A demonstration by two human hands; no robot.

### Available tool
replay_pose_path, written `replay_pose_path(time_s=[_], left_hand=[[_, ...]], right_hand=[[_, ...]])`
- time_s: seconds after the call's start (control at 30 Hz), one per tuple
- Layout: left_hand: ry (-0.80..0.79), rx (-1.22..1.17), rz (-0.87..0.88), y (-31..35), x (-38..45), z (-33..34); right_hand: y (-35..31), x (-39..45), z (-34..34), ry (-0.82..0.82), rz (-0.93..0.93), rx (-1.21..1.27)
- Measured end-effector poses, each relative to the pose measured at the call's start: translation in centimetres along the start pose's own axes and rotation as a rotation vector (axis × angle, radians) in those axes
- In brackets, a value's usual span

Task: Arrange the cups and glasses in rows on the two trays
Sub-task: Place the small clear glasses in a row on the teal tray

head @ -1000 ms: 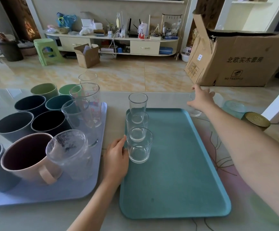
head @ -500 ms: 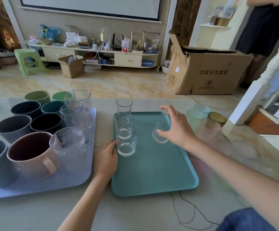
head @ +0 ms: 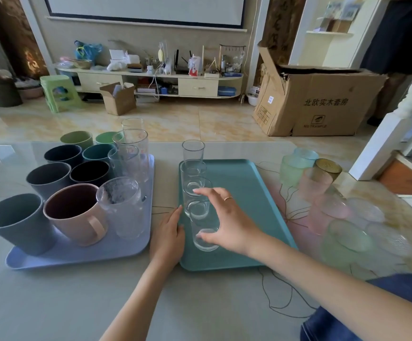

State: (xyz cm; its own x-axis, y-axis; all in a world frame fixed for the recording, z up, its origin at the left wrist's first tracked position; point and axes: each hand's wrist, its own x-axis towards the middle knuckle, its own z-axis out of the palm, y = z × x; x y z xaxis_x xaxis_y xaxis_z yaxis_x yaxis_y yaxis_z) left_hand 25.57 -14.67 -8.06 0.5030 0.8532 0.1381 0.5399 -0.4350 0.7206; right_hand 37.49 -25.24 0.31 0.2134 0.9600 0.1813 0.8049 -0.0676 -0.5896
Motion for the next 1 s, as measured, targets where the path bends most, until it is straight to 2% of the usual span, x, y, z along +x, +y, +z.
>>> replay_pose_path(time_s=[0.27, 0.37, 0.43, 0.5, 0.6, 0.73, 1.0], left_hand=[[0.026, -0.037, 0.058, -1.0, 0.3, 0.4], [0.044, -0.041, 0.072, -1.1, 0.4, 0.6], [0.05, -0.042, 0.076, -1.1, 0.4, 0.7], [0.05, -0.044, 0.072, -1.2, 0.4, 0.7], [0.042, -0.049, 0.074, -1.3, 0.5, 0.7], [0.032, -0.053, 0.07, -1.4, 0.5, 0.8], [0.031, -0.078, 0.068, -1.3, 0.5, 0.6]], right_hand=[[0.1, 0.8, 0.3, 0.0, 0.012, 0.199], [0.8, 2.0, -0.1, 0.056, 0.202, 0.345], [1.5, 2.5, 0.2, 0.016, 0.328, 0.477], [2.0, 2.5, 0.8, -0.044, 0.372, 0.573], [1.7, 2.1, 1.6, -0.09, 0.33, 0.535], [1.5, 2.0, 2.1, -0.071, 0.297, 0.495], [1.0, 1.4, 1.6, -0.184, 0.283, 0.516]])
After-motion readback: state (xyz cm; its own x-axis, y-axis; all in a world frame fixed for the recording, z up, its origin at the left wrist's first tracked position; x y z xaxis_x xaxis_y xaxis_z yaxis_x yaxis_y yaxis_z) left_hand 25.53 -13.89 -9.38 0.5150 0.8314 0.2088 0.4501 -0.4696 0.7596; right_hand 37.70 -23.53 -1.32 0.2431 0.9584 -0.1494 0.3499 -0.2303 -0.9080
